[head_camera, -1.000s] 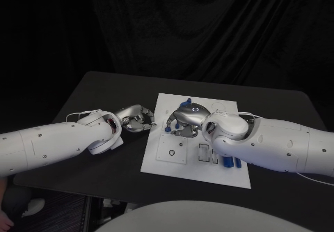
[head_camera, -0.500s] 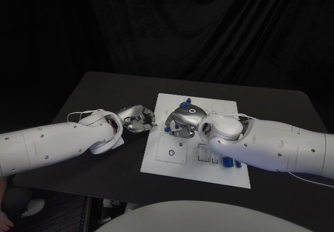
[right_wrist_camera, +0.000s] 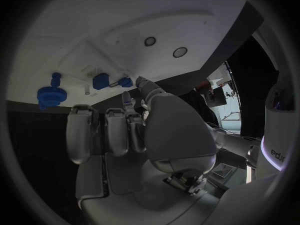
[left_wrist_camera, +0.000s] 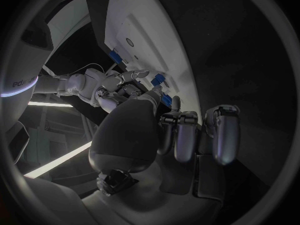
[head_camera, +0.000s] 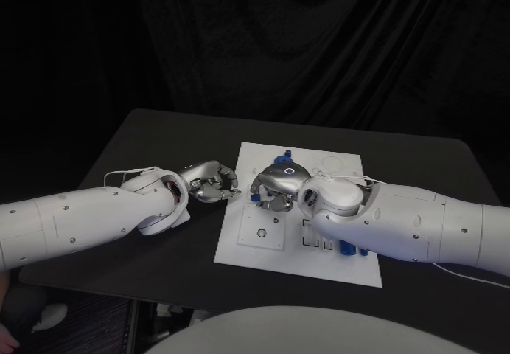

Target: Assemble the parts on the task board

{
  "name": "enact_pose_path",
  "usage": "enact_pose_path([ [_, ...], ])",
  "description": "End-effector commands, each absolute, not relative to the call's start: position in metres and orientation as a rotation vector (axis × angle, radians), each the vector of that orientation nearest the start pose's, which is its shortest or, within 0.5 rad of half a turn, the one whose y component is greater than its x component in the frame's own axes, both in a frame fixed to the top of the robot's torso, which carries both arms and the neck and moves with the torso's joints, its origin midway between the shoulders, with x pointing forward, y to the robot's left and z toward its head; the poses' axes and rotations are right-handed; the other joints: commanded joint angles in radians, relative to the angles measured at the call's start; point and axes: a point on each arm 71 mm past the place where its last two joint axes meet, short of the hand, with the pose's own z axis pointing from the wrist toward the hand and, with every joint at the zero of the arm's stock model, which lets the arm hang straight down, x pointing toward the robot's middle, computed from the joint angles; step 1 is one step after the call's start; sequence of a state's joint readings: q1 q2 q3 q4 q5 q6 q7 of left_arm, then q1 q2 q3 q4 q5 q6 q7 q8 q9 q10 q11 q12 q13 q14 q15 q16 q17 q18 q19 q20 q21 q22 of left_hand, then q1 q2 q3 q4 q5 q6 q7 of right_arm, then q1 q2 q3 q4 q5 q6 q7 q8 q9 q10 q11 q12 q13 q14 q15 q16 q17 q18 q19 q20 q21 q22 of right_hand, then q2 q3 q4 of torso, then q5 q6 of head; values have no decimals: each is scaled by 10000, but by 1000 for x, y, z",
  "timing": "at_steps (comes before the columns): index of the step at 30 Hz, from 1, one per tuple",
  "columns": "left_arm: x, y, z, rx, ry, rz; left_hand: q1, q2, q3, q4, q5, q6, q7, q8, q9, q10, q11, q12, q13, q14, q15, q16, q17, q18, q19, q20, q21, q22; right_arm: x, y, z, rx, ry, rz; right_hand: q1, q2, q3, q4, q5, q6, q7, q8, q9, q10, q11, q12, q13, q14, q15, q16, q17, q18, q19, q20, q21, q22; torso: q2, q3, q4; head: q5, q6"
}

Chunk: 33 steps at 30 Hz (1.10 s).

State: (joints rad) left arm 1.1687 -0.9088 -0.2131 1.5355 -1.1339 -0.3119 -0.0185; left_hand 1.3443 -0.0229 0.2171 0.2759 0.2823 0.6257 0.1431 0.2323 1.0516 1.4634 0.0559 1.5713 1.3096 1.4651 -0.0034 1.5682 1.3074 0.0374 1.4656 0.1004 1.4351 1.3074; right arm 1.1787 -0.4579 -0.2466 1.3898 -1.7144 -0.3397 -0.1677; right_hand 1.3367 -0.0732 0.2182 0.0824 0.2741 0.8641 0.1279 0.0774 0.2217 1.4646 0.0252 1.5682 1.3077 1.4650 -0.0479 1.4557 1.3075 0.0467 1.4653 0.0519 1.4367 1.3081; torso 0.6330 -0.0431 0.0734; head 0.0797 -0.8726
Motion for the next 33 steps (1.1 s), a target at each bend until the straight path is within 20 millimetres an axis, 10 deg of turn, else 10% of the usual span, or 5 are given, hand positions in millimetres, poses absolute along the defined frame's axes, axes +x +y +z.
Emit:
enact_pose_path([
  [1,446,230,-261,-938,19357,-7699,32,84,35,27,76,105,7,78,-34,1074,61,-5,2612,1057,51,26,2634,-32,316,76,19,2178,446,-41,-262,-6078,16493,6759,40,105,19,-68,-57,25,-10,-8,15,1062,57,26,2631,824,56,-3,1372,-159,609,96,7,2221,0,0,-7,18,0],
  [33,448,225,-264,-1043,19640,-7835,74,116,68,17,150,238,-19,174,-198,1074,42,-5,2612,1057,40,26,2634,-21,291,76,-18,2165,450,-37,-274,-6080,16554,6560,416,265,211,-459,-218,292,-81,147,497,1062,-36,26,2631,779,-11,-105,1196,-124,530,68,-100,2178,-12,-9,-5,37,0],
])
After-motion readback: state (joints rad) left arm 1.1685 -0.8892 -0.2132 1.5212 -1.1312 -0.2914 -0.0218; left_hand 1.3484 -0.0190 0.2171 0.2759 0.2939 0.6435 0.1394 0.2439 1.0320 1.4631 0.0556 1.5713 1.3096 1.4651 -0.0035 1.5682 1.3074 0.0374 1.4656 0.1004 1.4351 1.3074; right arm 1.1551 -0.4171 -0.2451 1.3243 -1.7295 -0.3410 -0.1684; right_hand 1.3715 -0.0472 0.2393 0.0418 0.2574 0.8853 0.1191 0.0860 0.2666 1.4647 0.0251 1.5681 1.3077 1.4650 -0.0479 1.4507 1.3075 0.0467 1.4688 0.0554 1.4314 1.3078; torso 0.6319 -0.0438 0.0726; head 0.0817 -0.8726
